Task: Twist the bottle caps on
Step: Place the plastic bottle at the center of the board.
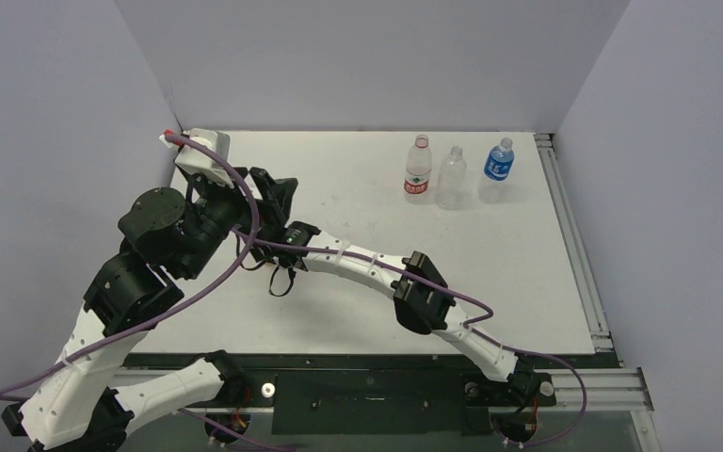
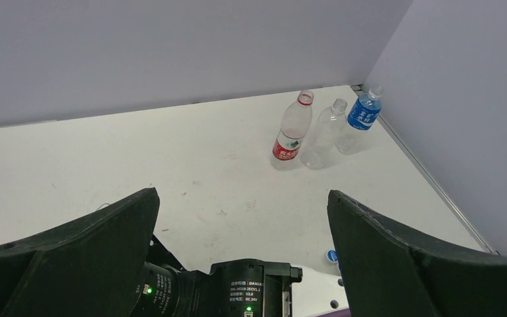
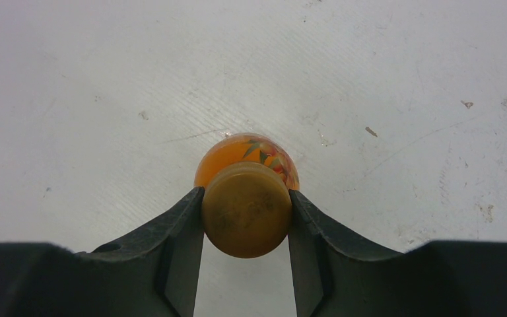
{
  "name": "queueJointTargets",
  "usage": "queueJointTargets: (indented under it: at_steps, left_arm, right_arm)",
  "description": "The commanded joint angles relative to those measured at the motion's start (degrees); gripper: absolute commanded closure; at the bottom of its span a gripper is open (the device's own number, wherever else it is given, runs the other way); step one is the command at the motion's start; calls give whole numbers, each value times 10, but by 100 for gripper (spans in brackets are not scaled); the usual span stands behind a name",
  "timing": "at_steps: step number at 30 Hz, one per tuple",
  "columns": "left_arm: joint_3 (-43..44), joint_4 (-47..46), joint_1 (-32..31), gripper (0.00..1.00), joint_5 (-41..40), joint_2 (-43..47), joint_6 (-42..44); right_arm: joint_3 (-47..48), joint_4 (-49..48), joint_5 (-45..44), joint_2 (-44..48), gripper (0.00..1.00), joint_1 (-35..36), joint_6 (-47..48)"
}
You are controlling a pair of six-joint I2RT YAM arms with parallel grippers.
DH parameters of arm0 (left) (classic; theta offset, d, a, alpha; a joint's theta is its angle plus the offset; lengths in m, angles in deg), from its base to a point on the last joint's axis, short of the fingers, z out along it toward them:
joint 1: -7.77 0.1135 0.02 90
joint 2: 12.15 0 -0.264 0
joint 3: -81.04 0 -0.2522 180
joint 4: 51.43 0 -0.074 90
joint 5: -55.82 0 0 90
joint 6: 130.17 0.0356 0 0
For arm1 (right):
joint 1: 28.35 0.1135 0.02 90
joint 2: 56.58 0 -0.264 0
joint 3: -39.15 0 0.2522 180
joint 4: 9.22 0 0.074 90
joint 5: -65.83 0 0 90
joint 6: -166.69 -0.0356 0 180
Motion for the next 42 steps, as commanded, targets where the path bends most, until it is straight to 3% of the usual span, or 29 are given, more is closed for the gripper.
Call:
queueJointTargets:
  at_steps: [1, 4, 10, 14, 31, 42]
  left_arm:
    - [21, -8, 3, 3, 10, -1, -2]
    - [20, -7, 4, 4, 11, -3, -4]
    - [13, -9, 4, 3, 9, -6, -3]
    - [10, -11, 3, 4, 9, -12, -2]
    - [9, -13, 3, 4, 4, -22, 1]
    - [29, -23, 4, 4, 7, -28, 3]
  right_arm:
    - [23, -17, 1, 2, 74, 5, -10]
    - [23, -19, -1, 5, 65, 5, -9]
    - [22, -21, -4, 13, 35, 5, -6]
    - [19, -21, -10, 24, 27, 3, -3]
    - [-18, -30, -8, 104, 21, -4, -12]
    - [-178, -52, -50, 258, 21, -10, -29]
